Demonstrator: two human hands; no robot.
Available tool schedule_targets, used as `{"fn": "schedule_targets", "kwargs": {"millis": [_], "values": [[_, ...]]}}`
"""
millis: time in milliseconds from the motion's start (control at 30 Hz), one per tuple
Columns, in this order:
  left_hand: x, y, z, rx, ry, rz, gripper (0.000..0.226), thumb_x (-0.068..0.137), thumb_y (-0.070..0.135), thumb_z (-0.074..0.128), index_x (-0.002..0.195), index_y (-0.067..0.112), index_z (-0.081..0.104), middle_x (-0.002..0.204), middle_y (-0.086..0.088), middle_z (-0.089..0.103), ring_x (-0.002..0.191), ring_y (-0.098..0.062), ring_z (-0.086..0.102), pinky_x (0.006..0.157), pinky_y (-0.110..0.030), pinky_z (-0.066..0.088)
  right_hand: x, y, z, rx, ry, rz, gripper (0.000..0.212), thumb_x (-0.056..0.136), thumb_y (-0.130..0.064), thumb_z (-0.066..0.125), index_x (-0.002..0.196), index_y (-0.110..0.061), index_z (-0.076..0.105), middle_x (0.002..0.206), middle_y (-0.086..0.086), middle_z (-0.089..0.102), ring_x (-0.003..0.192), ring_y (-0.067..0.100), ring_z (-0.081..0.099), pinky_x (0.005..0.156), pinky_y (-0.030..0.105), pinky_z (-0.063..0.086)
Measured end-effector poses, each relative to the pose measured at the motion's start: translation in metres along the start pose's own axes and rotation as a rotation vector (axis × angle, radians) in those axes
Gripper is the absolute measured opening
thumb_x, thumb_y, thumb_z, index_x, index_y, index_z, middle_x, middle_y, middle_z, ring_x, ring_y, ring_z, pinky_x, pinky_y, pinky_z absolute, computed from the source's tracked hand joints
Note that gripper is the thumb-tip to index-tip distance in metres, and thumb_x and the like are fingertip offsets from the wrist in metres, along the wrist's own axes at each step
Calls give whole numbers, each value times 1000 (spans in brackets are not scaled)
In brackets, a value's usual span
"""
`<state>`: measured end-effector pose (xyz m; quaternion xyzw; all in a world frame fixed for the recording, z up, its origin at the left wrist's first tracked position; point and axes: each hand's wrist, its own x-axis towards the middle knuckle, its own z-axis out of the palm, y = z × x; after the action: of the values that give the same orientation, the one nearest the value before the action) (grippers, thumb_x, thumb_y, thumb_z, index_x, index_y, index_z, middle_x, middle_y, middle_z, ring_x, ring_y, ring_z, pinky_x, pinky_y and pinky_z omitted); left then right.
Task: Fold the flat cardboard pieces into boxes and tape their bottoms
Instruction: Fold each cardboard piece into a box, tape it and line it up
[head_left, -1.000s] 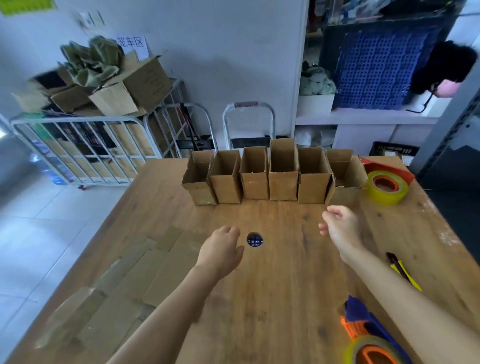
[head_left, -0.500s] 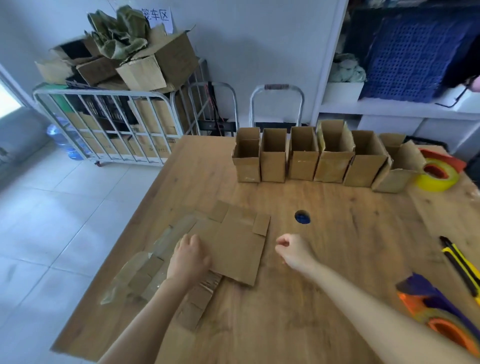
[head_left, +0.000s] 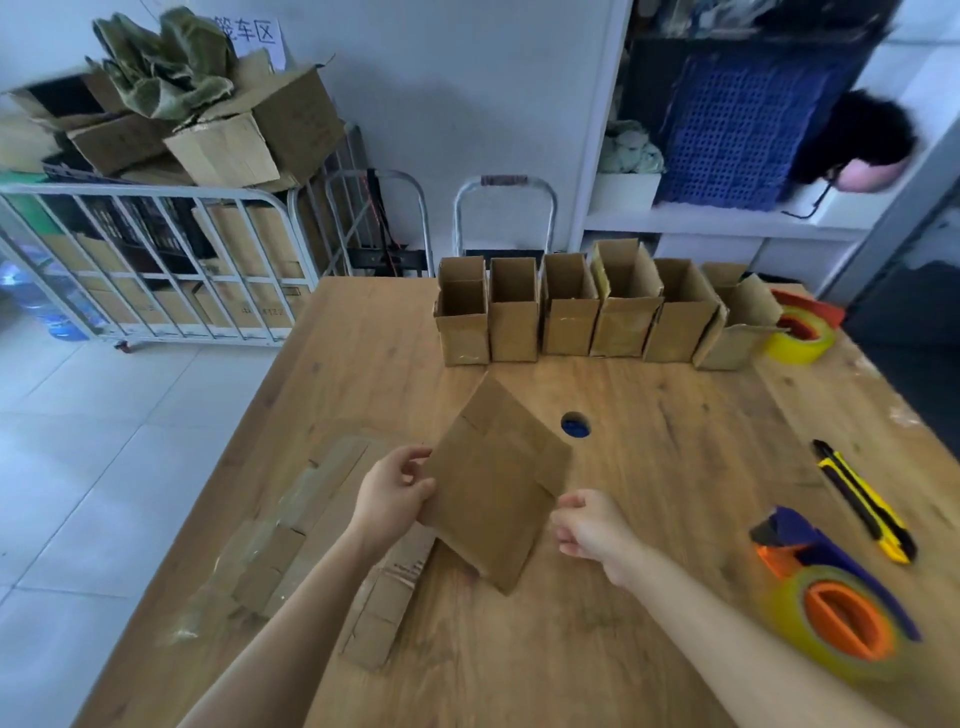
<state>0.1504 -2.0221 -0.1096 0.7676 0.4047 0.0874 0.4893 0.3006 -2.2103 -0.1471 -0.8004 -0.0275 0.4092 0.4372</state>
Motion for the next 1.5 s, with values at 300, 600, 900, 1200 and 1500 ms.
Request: {"fn": "schedule_targets", "kwargs": {"millis": [300, 600, 900, 1200, 1500], "values": [[-5, 67, 34, 314, -105, 620, 34, 88, 2, 60, 110, 26, 71, 98, 14, 63, 94, -1, 55, 79, -6, 38, -39, -23, -88, -276, 395, -379, 57, 92, -11, 62, 145, -21, 42, 133, 4, 56, 120, 22, 54, 91, 28, 48], [-32, 79, 89, -250, 163, 35, 47, 89, 32, 66, 130, 15, 52, 115, 5, 60, 108, -15, 56, 91, -33, 48, -72, -4, -131, -302, 231, -528, 15, 92, -13, 64, 97, -25, 70, 83, -16, 66, 79, -3, 60, 64, 7, 42], [-30, 102, 107, -312, 186, -97, 33, 87, 36, 63, 109, 14, 52, 104, -2, 57, 91, -13, 54, 71, -30, 45, -65, -21, -135, -227, 165, -428, 56, 95, -47, 53, 61, -2, 59, 61, 13, 58, 63, 19, 58, 74, 33, 59], [-36, 111, 100, -89, -221, 92, 36, 88, 20, 62, 122, 23, 48, 107, 5, 59, 98, -8, 54, 72, -19, 40, -55, -27, -133, -243, 177, -508, 37, 94, -39, 59, 74, -10, 71, 73, 7, 69, 71, 15, 67, 68, 36, 61], [-47, 101, 101, 24, 66, 94, 51, 98, 50, 39, 87, 8, 65, 78, -7, 64, 72, -22, 61, 67, -32, 50, -45, -27, -131, -172, 237, -535, 18, 95, -21, 59, 105, -15, 74, 89, -11, 65, 85, 0, 57, 67, 9, 41]]}}
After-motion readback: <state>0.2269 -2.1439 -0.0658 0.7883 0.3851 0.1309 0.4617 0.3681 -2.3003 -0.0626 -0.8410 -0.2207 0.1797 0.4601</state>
